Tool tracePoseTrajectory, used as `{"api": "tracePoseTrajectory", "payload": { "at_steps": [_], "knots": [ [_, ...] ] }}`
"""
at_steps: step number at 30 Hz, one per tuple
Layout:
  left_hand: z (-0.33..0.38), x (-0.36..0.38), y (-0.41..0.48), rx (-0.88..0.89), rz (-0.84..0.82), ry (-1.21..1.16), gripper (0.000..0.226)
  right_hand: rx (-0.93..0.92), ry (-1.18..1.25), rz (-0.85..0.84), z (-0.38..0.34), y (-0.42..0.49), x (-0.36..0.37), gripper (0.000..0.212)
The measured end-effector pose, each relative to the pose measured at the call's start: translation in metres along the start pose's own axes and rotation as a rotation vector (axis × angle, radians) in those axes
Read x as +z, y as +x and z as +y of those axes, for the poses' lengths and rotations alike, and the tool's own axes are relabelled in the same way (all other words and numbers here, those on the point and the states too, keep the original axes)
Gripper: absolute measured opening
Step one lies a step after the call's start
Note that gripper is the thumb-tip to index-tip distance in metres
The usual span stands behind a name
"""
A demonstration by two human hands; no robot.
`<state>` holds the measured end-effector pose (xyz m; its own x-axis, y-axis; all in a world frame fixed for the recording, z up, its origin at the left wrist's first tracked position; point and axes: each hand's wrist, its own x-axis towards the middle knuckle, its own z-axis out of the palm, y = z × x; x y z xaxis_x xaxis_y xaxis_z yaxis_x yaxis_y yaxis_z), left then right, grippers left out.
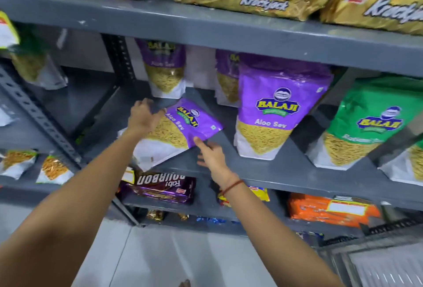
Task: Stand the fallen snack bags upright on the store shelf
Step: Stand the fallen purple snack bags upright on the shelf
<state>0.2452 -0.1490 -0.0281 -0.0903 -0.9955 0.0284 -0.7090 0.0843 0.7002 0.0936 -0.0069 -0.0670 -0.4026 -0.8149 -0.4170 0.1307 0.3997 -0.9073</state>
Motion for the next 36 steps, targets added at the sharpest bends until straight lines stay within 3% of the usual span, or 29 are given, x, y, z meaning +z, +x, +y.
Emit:
{"api": "tracePoseTrajectory", "payload": {
  "at_steps": [5, 8, 11, 14, 20, 25, 29, 36],
  "knots": [
    [-0.029, -0.018, 0.004, -0.157, -0.221, 0.097, 0.065, 0.218, 0.171, -0.119, -0.012, 0.004, 0.04, 0.054],
    [-0.035, -0.025, 0.006, -0.21, -0.345, 0.143, 0.077, 0.233, 0.211, -0.194, -0.015, 0.003, 0.053, 0.052],
    [-0.046, -0.031, 0.002, -0.279, -0.442, -0.011, 0.075, 0.148, 0.202, -0.198, -0.012, 0.001, 0.058, 0.04],
    [-0.059, -0.032, -0.008, -0.275, -0.406, -0.234, 0.068, 0.046, 0.234, -0.192, -0.011, -0.004, 0.058, 0.042],
    [-0.057, -0.041, -0.03, -0.118, -0.237, -0.574, 0.021, -0.265, 0.157, -0.192, -0.033, 0.004, 0.047, 0.065],
    [-0.052, -0.037, -0.036, -0.04, -0.122, -0.626, 0.041, -0.375, 0.089, -0.237, -0.045, 0.013, 0.035, 0.075],
    [-0.051, -0.04, -0.033, -0.007, -0.08, -0.647, 0.042, -0.423, 0.052, -0.229, -0.052, 0.021, 0.036, 0.075],
    [-0.066, -0.051, -0.016, 0.042, -0.043, -0.701, 0.035, -0.609, -0.22, -0.148, -0.071, 0.035, 0.059, 0.071]
  ]
}}
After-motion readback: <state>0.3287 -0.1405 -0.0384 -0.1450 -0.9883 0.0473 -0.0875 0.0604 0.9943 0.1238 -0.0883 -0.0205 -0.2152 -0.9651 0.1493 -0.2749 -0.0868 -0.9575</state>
